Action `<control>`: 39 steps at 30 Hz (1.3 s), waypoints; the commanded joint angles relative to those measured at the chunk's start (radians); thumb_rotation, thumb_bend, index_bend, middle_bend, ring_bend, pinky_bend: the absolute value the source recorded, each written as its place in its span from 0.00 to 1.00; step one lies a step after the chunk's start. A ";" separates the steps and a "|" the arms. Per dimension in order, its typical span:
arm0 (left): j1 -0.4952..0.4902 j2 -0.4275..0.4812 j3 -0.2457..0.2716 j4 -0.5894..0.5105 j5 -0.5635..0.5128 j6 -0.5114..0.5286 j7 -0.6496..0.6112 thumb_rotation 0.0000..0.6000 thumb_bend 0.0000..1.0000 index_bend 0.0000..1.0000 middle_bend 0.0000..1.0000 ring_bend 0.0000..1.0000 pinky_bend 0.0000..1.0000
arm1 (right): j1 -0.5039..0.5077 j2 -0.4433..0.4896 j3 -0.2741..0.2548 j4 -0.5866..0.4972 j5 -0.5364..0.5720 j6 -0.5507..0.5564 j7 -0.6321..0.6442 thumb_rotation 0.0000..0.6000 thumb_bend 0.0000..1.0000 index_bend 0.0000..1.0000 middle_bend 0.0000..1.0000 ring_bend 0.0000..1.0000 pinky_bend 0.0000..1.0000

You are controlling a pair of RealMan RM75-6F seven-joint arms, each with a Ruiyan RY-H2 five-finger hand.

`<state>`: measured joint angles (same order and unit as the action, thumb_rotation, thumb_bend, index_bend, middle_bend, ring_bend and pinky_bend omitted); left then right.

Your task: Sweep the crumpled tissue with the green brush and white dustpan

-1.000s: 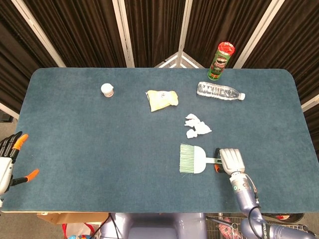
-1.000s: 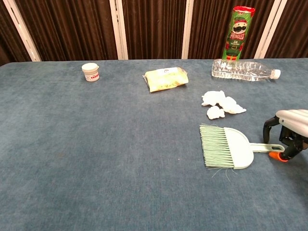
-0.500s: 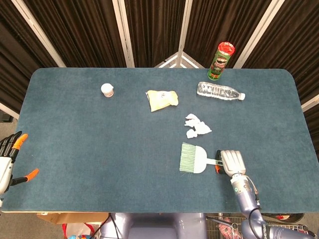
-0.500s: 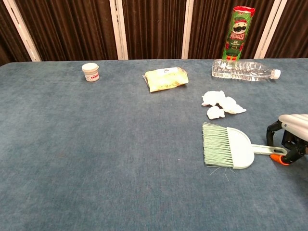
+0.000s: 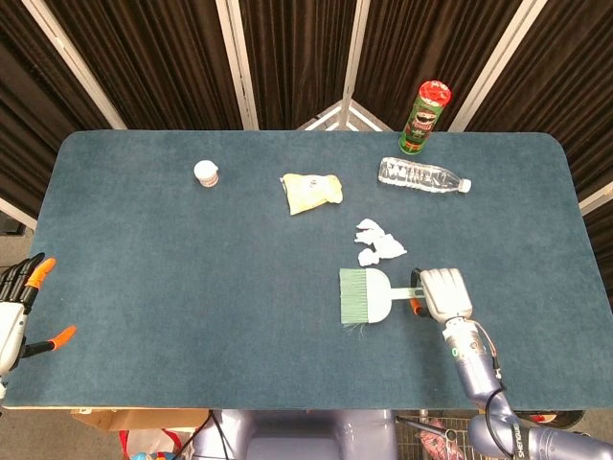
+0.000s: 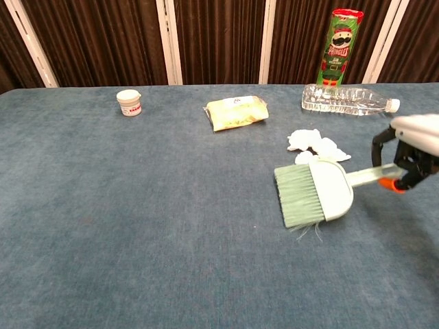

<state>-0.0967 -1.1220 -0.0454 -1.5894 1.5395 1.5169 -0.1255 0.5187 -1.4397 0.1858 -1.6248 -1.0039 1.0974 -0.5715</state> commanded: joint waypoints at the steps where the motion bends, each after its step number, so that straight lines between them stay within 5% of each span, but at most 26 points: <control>1: -0.002 0.000 -0.002 0.002 -0.004 -0.004 -0.002 1.00 0.00 0.00 0.00 0.00 0.02 | 0.038 0.040 0.035 -0.045 0.044 -0.005 -0.064 1.00 0.53 0.76 0.96 1.00 0.86; 13: -0.011 0.011 -0.003 -0.002 -0.018 -0.029 -0.033 1.00 0.00 0.00 0.00 0.00 0.02 | 0.188 0.059 0.117 -0.126 0.206 -0.014 -0.263 1.00 0.55 0.76 0.96 1.00 0.86; 28: -0.021 0.018 -0.011 0.007 -0.039 -0.052 -0.061 1.00 0.00 0.00 0.00 0.00 0.02 | 0.377 -0.101 0.131 0.163 0.462 -0.022 -0.416 1.00 0.56 0.76 0.96 1.00 0.86; 39: -0.024 0.026 -0.008 -0.001 -0.048 -0.069 -0.062 1.00 0.00 0.00 0.00 0.00 0.02 | 0.399 -0.110 0.069 0.325 0.534 -0.066 -0.465 1.00 0.57 0.78 0.96 1.00 0.86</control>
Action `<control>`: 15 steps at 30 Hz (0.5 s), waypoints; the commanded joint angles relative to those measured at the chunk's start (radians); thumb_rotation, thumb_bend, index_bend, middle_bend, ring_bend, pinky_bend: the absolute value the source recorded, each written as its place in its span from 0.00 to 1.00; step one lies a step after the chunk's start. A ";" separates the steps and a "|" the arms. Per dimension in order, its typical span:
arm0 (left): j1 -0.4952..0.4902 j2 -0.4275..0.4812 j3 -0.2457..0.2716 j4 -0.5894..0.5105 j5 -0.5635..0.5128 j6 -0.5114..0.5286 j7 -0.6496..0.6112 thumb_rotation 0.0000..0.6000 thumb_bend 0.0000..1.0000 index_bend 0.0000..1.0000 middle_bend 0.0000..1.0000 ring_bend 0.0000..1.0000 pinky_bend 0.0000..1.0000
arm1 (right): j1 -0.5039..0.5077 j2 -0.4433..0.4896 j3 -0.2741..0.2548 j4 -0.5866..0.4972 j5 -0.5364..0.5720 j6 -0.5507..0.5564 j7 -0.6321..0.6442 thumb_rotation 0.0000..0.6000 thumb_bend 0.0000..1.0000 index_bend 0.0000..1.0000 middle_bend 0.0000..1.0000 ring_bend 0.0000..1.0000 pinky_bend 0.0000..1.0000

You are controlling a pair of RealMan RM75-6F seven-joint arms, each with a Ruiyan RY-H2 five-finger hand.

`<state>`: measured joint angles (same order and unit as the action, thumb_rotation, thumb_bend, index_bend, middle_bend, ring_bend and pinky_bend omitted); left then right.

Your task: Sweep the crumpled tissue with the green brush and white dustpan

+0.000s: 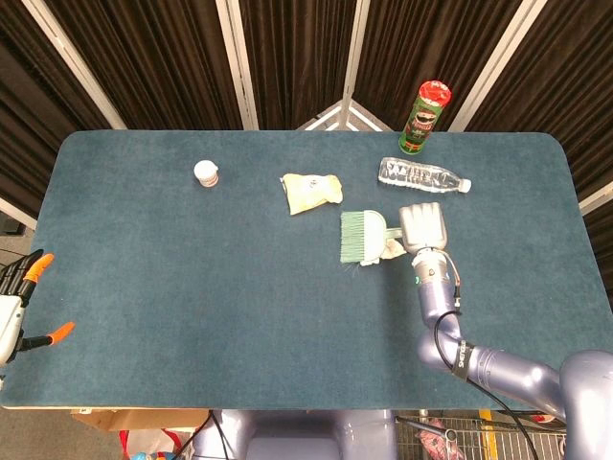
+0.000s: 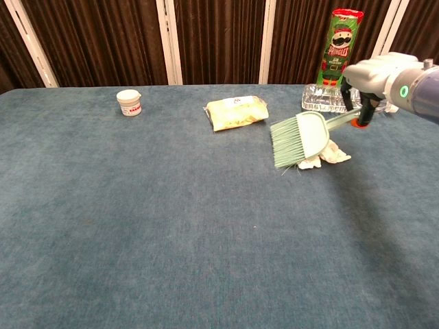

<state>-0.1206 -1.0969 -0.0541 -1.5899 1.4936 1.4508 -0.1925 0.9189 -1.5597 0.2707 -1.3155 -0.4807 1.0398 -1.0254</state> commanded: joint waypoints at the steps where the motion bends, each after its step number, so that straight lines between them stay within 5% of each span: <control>1: 0.000 0.001 0.001 -0.001 -0.003 -0.004 0.010 1.00 0.00 0.00 0.00 0.00 0.02 | -0.004 0.014 -0.021 0.022 0.014 -0.011 -0.011 1.00 0.57 0.78 0.96 1.00 0.86; 15: 0.002 0.000 0.003 -0.013 0.010 0.010 0.017 1.00 0.00 0.00 0.00 0.00 0.02 | -0.043 0.182 -0.079 -0.085 0.070 0.070 -0.095 1.00 0.58 0.78 0.96 1.00 0.86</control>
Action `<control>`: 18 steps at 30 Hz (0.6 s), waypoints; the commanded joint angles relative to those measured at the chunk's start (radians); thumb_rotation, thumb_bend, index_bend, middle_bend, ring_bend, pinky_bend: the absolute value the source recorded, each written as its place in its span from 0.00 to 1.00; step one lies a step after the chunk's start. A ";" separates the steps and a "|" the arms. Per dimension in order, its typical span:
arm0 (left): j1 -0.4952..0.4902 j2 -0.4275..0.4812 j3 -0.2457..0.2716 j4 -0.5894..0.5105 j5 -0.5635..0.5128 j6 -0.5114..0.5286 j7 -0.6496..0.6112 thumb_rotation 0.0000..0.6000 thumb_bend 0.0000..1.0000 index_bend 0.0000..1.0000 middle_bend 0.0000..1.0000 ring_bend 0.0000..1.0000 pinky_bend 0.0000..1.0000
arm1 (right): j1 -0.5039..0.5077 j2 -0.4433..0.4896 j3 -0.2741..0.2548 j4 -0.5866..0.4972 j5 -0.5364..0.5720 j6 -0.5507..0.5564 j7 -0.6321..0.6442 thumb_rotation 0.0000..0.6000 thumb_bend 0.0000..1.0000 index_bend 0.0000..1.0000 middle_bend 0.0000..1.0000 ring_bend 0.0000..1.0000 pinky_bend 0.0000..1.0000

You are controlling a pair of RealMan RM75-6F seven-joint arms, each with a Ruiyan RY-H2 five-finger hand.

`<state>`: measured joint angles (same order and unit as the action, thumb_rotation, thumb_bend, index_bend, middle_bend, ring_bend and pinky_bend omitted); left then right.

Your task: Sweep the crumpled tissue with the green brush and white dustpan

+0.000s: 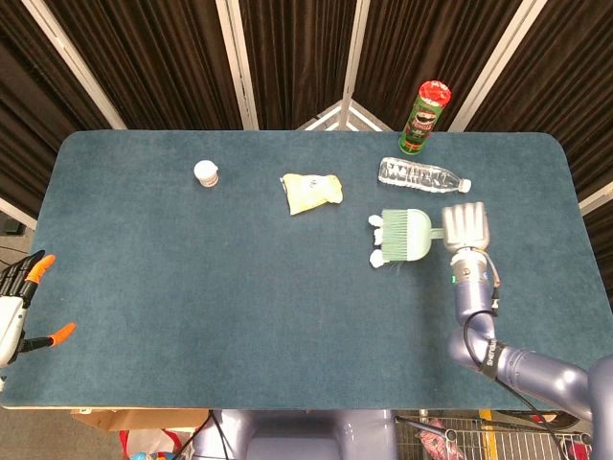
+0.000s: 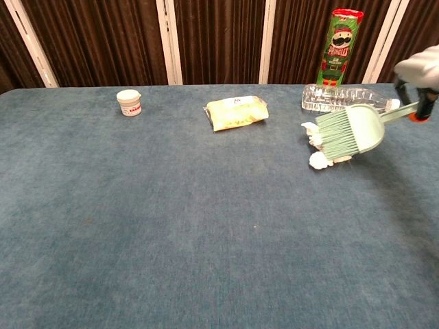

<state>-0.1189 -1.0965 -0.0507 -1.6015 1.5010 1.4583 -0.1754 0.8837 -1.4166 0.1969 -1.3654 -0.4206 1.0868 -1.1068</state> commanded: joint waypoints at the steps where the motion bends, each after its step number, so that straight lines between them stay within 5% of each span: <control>1: 0.000 0.000 0.000 -0.001 0.003 0.004 0.000 1.00 0.00 0.00 0.00 0.00 0.02 | -0.009 0.050 -0.005 -0.046 0.010 0.031 -0.017 1.00 0.58 0.78 0.96 1.00 0.86; 18: -0.009 -0.004 0.000 -0.006 0.011 -0.003 0.010 1.00 0.00 0.00 0.00 0.00 0.02 | 0.073 0.171 0.100 -0.295 -0.033 0.104 -0.022 1.00 0.59 0.78 0.96 1.00 0.86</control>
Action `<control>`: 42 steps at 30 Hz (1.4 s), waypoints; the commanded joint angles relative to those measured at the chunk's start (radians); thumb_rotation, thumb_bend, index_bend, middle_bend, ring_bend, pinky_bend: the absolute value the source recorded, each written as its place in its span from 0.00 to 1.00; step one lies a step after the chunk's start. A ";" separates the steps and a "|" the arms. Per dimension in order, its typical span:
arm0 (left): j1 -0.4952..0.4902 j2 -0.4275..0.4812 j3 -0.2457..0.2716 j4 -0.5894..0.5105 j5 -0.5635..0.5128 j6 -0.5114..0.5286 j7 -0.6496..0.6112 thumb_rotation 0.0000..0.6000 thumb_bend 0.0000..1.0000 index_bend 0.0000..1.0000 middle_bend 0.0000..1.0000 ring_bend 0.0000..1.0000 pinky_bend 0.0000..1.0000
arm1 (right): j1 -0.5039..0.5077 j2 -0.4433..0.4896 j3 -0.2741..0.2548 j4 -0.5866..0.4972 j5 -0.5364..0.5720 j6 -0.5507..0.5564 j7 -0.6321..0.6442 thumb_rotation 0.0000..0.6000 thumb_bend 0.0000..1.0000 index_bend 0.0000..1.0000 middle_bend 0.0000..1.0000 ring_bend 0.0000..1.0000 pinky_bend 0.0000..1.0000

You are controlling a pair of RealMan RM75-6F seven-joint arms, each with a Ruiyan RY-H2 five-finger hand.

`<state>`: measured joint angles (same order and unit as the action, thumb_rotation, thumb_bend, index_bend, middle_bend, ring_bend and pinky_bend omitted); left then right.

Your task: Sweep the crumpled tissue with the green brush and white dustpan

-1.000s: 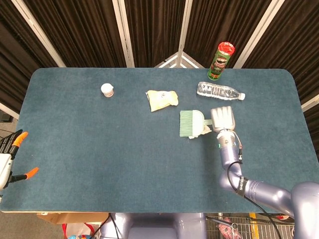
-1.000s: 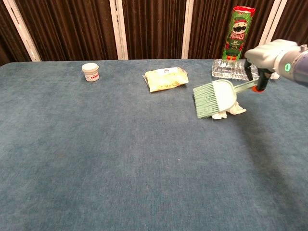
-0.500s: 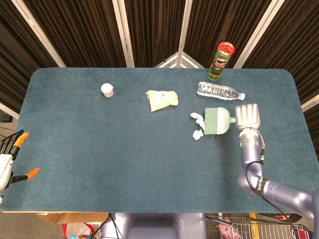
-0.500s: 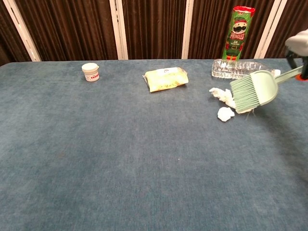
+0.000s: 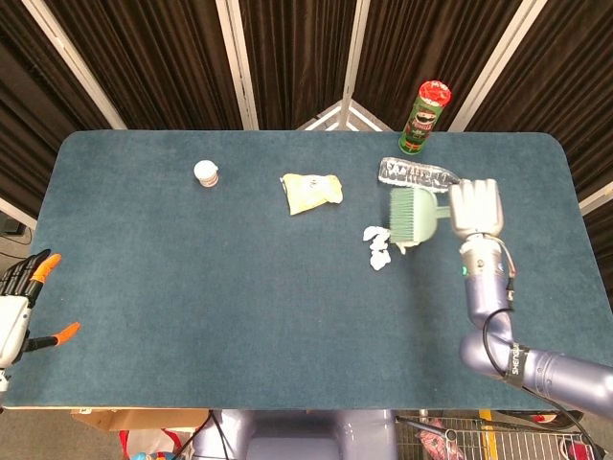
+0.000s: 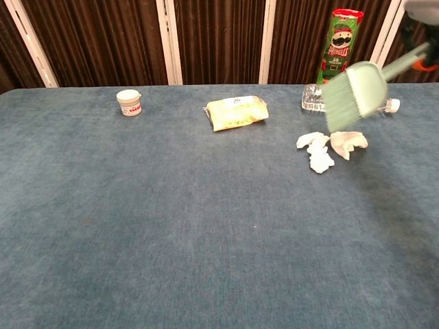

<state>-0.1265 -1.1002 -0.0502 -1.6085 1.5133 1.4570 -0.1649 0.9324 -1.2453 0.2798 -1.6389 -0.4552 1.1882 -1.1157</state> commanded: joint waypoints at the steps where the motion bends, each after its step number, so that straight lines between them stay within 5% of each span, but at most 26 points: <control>1: -0.002 0.000 0.000 0.001 -0.002 -0.004 -0.002 1.00 0.00 0.00 0.00 0.00 0.02 | 0.040 -0.008 0.022 -0.029 0.004 0.001 -0.024 1.00 0.59 0.78 0.96 1.00 0.86; 10: -0.004 0.007 0.007 0.004 0.001 -0.015 -0.026 1.00 0.00 0.00 0.00 0.00 0.02 | 0.129 -0.128 0.026 0.002 0.134 -0.050 -0.072 1.00 0.59 0.78 0.96 1.00 0.86; 22: 0.003 0.011 0.006 0.007 -0.011 -0.012 -0.036 1.00 0.00 0.00 0.00 0.00 0.02 | 0.125 -0.261 -0.067 0.196 0.197 -0.108 -0.044 1.00 0.59 0.78 0.96 1.00 0.86; 42: 0.002 0.008 0.004 0.002 -0.014 -0.010 -0.023 1.00 0.00 0.00 0.00 0.00 0.02 | 0.033 -0.062 -0.176 0.209 0.170 -0.047 -0.064 1.00 0.59 0.79 0.96 1.00 0.86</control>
<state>-0.1244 -1.0922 -0.0465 -1.6060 1.4985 1.4467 -0.1879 0.9764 -1.3342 0.1123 -1.4153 -0.2834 1.1276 -1.1745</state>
